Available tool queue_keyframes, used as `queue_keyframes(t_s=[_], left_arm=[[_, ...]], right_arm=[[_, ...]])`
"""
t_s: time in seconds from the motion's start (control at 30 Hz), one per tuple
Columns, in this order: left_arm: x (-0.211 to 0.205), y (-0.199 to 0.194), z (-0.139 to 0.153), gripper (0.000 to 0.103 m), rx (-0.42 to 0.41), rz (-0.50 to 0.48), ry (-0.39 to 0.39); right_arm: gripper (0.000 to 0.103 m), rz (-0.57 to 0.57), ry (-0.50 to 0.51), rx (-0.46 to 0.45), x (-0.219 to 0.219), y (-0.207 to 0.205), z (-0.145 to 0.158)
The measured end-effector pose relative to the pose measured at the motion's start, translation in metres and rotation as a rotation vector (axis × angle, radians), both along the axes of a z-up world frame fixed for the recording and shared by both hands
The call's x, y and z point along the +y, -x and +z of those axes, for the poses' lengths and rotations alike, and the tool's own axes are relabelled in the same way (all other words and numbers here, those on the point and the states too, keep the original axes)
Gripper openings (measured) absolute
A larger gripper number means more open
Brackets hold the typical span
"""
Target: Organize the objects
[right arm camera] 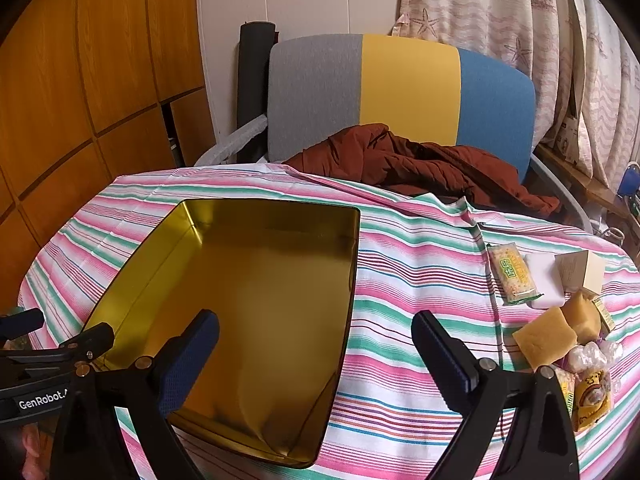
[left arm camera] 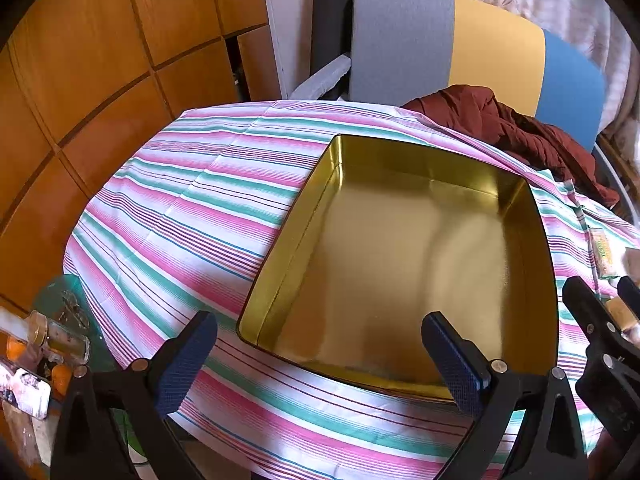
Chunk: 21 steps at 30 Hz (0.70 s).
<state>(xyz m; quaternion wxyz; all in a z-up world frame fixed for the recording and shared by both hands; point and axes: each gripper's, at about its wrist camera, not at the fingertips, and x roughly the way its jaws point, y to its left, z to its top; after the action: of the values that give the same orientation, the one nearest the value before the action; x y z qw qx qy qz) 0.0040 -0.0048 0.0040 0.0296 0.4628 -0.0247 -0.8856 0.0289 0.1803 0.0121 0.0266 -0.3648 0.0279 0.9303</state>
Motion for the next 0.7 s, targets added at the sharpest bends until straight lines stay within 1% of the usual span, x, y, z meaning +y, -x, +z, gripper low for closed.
queue_keyframes(t_s=[0.13,0.2,0.3,0.33,0.37,0.5,0.6,0.67,0.7], left_arm=[[0.0,-0.001,0.001,0.103,-0.002,-0.005,-0.008],[0.003,-0.002,-0.001,0.103,-0.006,-0.024,-0.029],[0.008,-0.008,-0.002,0.103,0.012,-0.078,-0.109],[0.011,-0.011,-0.002,0.103,0.017,-0.092,-0.125],[0.016,-0.013,-0.002,0.103,0.023,-0.1,-0.137],[0.049,-0.02,0.0,0.103,0.04,-0.208,-0.152],[0.077,-0.027,0.002,0.103,0.048,-0.296,-0.154],[0.093,-0.03,0.002,0.103,0.026,-0.339,-0.153],[0.108,-0.031,0.001,0.103,0.0,-0.372,-0.148]], right_arm=[[0.099,0.0,0.001,0.018,0.005,-0.005,0.003],[0.099,-0.001,0.0,0.026,0.009,-0.007,0.005],[0.099,-0.01,-0.007,0.041,0.02,-0.011,0.007],[0.099,-0.019,-0.014,0.047,0.025,-0.014,0.008],[0.099,-0.027,-0.019,0.049,0.031,-0.017,0.008],[0.098,-0.07,-0.032,0.036,0.058,-0.03,0.005],[0.088,-0.12,-0.027,0.011,0.089,-0.044,-0.003],[0.08,-0.166,-0.027,-0.008,0.113,-0.055,-0.01],[0.079,-0.196,-0.03,-0.014,0.126,-0.062,-0.013]])
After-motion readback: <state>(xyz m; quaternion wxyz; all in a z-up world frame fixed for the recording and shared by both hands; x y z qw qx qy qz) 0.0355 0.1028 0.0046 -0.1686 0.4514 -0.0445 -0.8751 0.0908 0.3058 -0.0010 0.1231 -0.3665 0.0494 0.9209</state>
